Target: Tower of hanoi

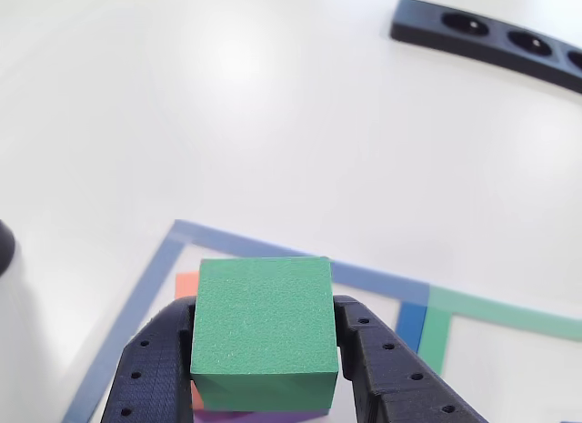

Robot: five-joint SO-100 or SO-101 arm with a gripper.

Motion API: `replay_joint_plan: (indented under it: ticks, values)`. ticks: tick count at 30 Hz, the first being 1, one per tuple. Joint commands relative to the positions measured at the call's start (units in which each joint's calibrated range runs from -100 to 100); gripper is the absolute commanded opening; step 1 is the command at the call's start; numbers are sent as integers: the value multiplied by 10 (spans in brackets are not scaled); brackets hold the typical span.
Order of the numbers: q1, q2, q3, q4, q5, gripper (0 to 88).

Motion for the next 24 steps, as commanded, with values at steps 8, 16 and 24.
replay_joint_plan:
  ticks: [8,16,24]
  values:
    - [-10,78,-70,-73,12,61]
    - [-13,135,-80,-128,12,63]
    - [-15,162,-89,-149,12,64]
